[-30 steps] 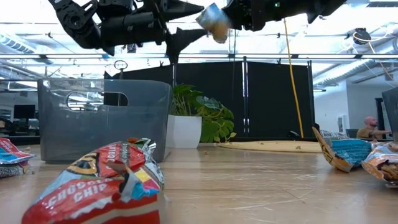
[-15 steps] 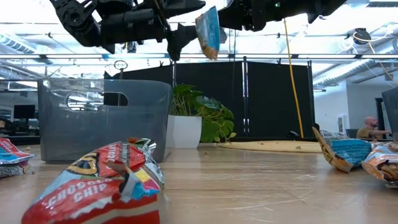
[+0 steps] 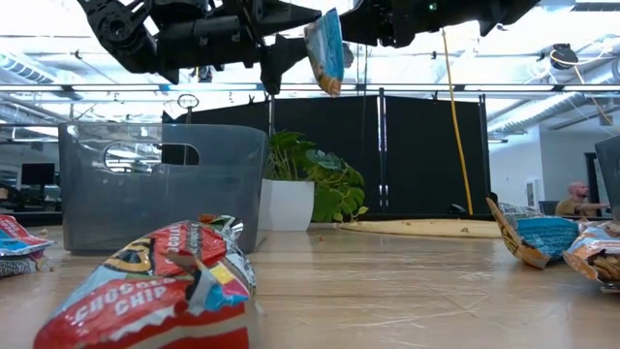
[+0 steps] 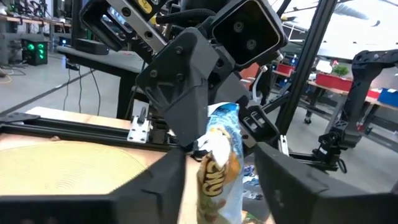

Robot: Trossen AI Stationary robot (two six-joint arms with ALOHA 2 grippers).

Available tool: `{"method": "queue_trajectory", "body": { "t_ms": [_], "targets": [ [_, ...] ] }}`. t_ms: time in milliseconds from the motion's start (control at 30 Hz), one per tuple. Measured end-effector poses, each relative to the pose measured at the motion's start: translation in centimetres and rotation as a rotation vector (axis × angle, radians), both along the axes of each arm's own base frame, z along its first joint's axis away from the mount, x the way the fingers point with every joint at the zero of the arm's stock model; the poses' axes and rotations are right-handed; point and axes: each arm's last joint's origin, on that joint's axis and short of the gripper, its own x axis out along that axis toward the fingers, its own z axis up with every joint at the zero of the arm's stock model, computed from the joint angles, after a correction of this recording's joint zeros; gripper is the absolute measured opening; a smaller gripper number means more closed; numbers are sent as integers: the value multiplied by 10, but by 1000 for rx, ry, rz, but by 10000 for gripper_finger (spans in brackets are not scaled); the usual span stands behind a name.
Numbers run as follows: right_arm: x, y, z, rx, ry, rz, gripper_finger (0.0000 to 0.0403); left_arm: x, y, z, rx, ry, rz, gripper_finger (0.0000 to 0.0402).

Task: Pick and place Granola Bars by type
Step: Put the top orange granola bar into the top black bin

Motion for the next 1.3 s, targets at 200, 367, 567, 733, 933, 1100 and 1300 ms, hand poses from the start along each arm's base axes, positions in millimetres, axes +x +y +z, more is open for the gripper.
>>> {"method": "queue_trajectory", "body": {
  "t_ms": [200,367,567,733,933,1100,1300],
  "targets": [
    [0,0,0,1,-3,1,0,0,4,-1,38,-5,18,61],
    [0,0,0,4,-2,-2,0,-1,9,-1,46,-5,7,13],
    [0,0,0,7,-2,-2,3,-1,9,-1,48,-2,-15,6],
    [0,-2,0,55,-4,-17,34,-1,9,-1,46,-1,-17,4],
    [-1,-2,-2,53,17,-32,119,-1,9,-2,46,4,-33,3],
    [-2,-3,-5,34,47,-193,198,-1,10,-2,42,9,-31,2],
    [-7,-8,-17,23,146,-391,247,-2,13,2,50,-22,-62,2]
  ]
}}
